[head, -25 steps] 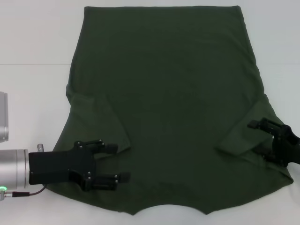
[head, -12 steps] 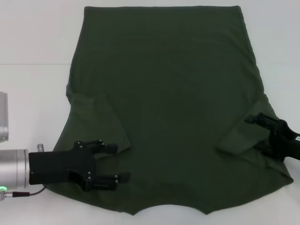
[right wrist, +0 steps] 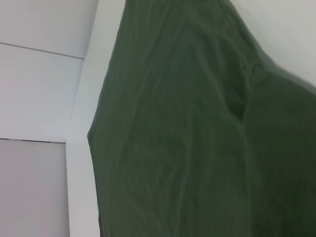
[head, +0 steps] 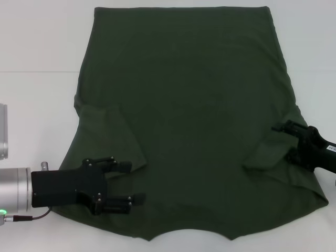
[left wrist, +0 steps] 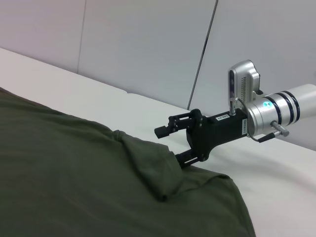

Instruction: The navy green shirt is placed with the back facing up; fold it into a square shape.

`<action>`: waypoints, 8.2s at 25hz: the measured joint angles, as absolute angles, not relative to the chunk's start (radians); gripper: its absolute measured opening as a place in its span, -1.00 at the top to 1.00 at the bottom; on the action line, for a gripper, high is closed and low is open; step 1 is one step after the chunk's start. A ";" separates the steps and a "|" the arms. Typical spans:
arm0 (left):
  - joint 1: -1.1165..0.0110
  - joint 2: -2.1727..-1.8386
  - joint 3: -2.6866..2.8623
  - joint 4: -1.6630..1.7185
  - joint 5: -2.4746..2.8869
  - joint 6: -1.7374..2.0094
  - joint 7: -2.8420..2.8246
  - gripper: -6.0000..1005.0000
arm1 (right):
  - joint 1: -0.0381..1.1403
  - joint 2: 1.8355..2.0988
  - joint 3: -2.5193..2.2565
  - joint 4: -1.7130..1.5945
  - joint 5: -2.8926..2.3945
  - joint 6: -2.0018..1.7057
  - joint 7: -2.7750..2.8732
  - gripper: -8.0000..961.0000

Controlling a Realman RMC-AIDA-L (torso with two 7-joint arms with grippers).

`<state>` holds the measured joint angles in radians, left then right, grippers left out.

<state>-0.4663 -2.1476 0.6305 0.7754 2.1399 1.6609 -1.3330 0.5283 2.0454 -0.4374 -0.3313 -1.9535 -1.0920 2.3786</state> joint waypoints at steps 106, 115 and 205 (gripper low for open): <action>-0.569 -2.021 0.629 0.924 2.631 1.587 -2.589 -0.66 | 0.375 2.091 -0.634 -0.572 -2.011 -1.550 0.948 -0.97; -0.567 -2.030 0.629 0.895 2.633 1.548 -2.574 -0.63 | 0.374 2.091 -0.632 -0.571 -2.011 -1.542 0.948 -0.97; -0.622 -2.051 0.718 0.851 2.640 1.496 -2.543 0.82 | 0.384 2.093 -0.630 -0.559 -2.003 -1.540 0.982 -0.97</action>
<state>-0.6217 -2.0514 0.7184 0.8514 2.6400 1.4961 -2.5432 0.3835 2.0930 -0.6304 -0.5594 -2.0034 -1.5402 0.9819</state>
